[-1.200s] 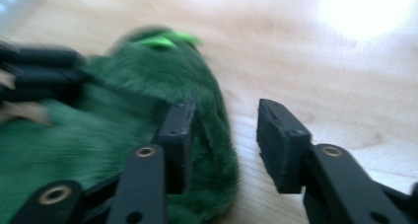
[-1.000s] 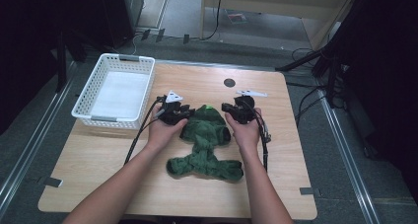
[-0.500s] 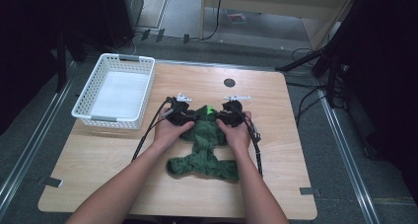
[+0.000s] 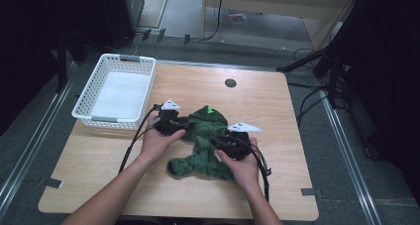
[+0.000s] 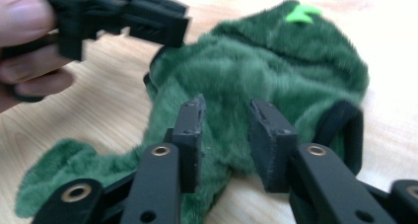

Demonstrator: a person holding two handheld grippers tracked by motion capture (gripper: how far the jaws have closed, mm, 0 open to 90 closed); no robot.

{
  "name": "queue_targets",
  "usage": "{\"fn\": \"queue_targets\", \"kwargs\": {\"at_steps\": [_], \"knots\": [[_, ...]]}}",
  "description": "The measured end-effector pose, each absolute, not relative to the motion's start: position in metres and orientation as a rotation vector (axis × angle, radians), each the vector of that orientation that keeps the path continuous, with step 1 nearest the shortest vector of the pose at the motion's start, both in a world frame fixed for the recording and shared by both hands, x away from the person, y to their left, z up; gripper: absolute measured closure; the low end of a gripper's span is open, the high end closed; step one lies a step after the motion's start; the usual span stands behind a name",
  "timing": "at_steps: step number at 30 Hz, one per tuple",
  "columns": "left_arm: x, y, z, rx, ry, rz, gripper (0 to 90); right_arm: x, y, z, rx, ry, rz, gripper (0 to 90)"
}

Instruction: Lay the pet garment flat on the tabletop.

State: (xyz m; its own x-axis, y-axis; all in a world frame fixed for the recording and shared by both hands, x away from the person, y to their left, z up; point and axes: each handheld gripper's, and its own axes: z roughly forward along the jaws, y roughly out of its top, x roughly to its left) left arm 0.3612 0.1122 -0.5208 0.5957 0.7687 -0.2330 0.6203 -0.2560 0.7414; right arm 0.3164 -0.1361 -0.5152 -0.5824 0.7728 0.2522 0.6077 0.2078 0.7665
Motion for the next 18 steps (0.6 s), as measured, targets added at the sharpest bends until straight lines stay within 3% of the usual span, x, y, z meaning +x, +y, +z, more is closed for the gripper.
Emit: {"fn": "queue_targets", "kwargs": {"at_steps": [2, 4, 8, 12, 18], "knots": [[0.355, 0.109, -0.528, 2.029, 1.145, 0.278, 53.2, 0.318, -0.132, -0.525, 1.332, 2.318, 1.267, 65.6], [0.353, 0.108, -0.535, 2.060, 1.154, 0.253, 54.1, 0.318, -0.128, -0.533, 1.343, 2.344, 1.233, 72.6], [0.350, 0.106, -0.540, 2.104, 1.133, 0.334, 56.8, 0.316, -0.123, -0.535, 1.300, 2.363, 1.114, 77.9], [0.349, 0.108, -0.538, 2.072, 1.147, 0.338, 55.3, 0.318, -0.128, -0.534, 1.322, 2.362, 1.166, 69.2], [0.345, 0.118, -0.534, 1.978, 1.159, 0.298, 61.8, 0.322, -0.159, -0.513, 1.426, 2.102, 1.278, 62.1]]}}
